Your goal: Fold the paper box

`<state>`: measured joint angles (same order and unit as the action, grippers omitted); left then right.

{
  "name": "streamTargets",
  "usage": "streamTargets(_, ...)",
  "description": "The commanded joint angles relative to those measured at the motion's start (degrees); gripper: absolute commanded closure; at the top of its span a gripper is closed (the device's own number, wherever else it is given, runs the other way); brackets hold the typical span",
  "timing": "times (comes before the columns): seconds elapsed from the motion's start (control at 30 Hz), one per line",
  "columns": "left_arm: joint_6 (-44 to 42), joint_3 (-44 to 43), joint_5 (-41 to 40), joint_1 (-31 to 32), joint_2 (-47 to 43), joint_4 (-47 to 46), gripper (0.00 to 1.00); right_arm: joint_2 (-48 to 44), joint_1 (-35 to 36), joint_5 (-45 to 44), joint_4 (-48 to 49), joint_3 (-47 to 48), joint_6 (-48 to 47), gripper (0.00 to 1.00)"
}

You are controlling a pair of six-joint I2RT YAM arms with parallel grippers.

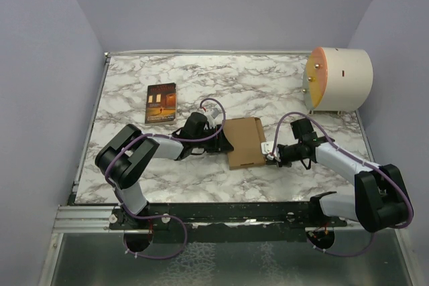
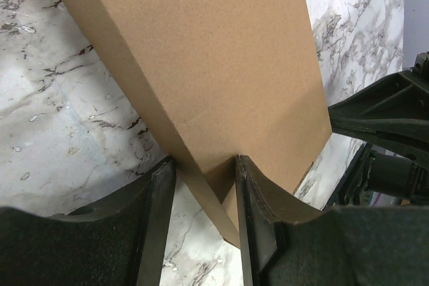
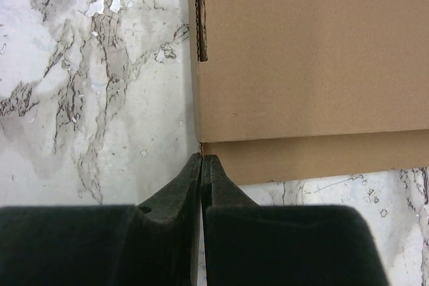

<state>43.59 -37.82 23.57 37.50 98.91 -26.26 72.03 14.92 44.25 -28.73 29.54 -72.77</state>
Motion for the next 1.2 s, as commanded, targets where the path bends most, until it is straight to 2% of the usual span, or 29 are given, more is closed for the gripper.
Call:
streamTargets(0.0,-3.36,1.56,-5.34,-0.32,4.09,9.98,0.59,0.3,-0.07,3.79,-0.61,2.04,-1.52,0.99)
streamTargets(0.87,-3.05,0.91,-5.01,-0.05,4.8,9.81,0.59,2.77,4.56,0.69,-1.61,5.89,3.95,0.99)
streamTargets(1.17,-2.88,0.82,-5.06,0.28,4.98,9.65,0.59,5.3,6.53,-1.73,-2.09,9.12,9.5,0.99)
